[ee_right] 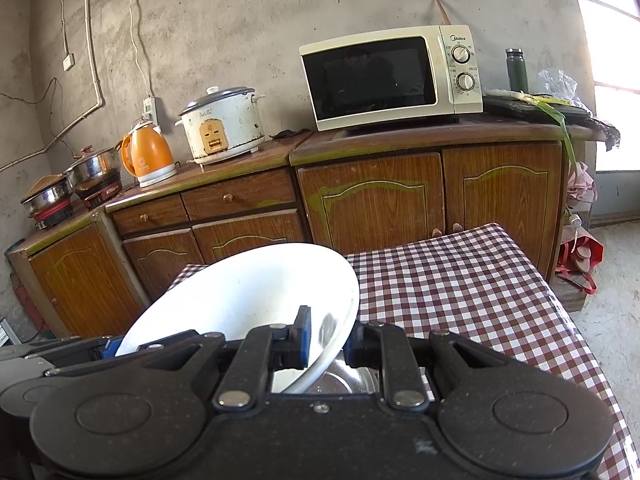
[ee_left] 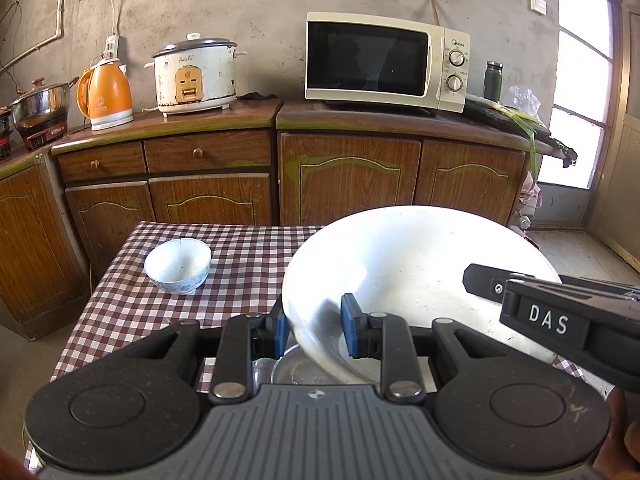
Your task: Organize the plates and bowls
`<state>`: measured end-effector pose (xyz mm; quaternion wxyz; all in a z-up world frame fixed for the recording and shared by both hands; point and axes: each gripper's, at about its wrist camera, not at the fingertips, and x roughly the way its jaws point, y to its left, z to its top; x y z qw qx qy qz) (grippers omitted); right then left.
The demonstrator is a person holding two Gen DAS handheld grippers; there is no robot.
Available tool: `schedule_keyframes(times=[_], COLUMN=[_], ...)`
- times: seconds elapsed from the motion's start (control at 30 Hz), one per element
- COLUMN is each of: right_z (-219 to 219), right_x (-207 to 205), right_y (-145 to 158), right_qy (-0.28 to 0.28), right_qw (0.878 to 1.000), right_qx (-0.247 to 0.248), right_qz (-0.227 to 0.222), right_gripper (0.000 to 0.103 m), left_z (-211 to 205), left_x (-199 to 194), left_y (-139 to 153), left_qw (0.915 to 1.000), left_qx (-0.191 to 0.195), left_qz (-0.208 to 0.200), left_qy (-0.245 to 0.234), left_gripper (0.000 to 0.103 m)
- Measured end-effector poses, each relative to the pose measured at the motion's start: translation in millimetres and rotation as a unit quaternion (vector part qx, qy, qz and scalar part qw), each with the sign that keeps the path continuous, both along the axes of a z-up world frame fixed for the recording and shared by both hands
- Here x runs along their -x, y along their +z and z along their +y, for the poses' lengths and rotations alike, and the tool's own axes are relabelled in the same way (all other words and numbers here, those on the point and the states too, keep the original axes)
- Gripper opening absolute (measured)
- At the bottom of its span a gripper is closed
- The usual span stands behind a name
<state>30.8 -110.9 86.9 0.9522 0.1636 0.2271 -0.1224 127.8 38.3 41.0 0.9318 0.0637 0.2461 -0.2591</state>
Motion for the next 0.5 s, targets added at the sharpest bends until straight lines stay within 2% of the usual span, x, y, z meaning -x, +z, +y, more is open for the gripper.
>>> schedule_keyframes(times=[0.5], right_z=[5.5], right_x=[3.2], right_y=[-4.5], right_qy=[0.003], right_qw=[1.000], right_qx=[0.002], right_qz=[0.004], right_gripper=[0.021], left_z=[4.1], left_x=[4.8], left_y=[-6.1], left_qw=[1.0000], left_qx=[-0.003], left_qz=[0.002], left_qy=[0.001], left_gripper=[0.026])
